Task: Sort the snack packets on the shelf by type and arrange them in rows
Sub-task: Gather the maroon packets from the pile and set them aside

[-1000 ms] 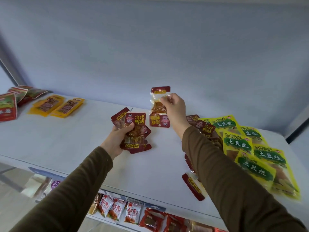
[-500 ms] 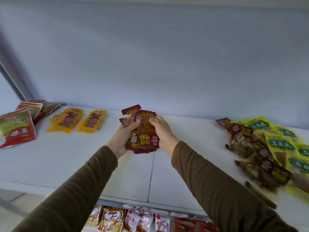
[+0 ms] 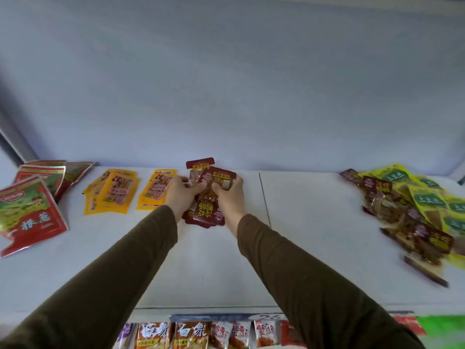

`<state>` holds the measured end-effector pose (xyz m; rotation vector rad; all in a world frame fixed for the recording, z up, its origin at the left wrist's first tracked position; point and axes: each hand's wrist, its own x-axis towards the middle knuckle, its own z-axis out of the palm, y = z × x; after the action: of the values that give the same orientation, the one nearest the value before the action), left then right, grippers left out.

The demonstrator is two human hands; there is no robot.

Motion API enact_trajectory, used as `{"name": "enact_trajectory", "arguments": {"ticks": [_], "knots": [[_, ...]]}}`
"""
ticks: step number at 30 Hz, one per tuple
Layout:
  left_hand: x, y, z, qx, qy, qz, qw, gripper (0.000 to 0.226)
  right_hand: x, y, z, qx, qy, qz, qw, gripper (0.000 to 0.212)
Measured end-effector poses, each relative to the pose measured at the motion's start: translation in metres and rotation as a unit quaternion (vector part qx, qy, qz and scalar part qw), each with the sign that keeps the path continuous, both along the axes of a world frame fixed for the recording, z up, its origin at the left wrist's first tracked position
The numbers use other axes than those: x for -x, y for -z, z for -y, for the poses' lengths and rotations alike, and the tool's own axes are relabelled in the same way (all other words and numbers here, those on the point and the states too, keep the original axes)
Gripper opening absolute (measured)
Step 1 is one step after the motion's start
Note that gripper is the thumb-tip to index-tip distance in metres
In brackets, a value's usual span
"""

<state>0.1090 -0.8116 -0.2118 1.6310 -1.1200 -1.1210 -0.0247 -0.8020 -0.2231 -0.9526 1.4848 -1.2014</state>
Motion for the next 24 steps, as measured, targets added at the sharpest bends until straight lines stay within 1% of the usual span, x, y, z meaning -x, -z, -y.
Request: {"name": "enact_trajectory", "arguments": {"ticks": [2, 3, 6, 10, 15, 18, 20, 24], "knots": [[0.002, 0.003, 0.003, 0.019, -0.002, 0.039, 0.999, 0.062, 0.003, 0.000, 0.006, -0.002, 0.005, -0.082, 0.997, 0.080], [0.002, 0.004, 0.003, 0.028, 0.000, 0.056, 0.998, 0.068, 0.006, 0.000, 0.009, -0.001, 0.005, -0.100, 0.995, 0.083], [0.001, 0.005, 0.006, 0.046, 0.020, 0.082, 0.995, 0.079, 0.011, 0.001, 0.012, 0.005, -0.004, -0.104, 0.995, 0.078], [-0.004, 0.007, 0.009, 0.051, 0.034, 0.090, 0.994, 0.082, 0.016, 0.004, 0.010, 0.007, -0.012, -0.104, 0.994, 0.073], [-0.005, 0.007, 0.009, 0.052, 0.044, 0.075, 0.995, 0.081, 0.021, 0.004, 0.008, 0.032, -0.015, -0.148, 0.988, 0.060], [-0.002, 0.004, 0.007, 0.048, 0.049, 0.081, 0.994, 0.081, 0.023, 0.004, 0.005, 0.039, -0.014, -0.148, 0.988, 0.054], [-0.001, 0.002, 0.004, 0.047, 0.044, 0.085, 0.994, 0.083, 0.023, 0.004, 0.004, 0.041, -0.016, -0.145, 0.988, 0.054], [0.004, -0.005, 0.000, 0.064, 0.025, 0.125, 0.990, 0.087, 0.028, 0.000, 0.000, 0.052, -0.015, -0.144, 0.988, 0.053]]}}
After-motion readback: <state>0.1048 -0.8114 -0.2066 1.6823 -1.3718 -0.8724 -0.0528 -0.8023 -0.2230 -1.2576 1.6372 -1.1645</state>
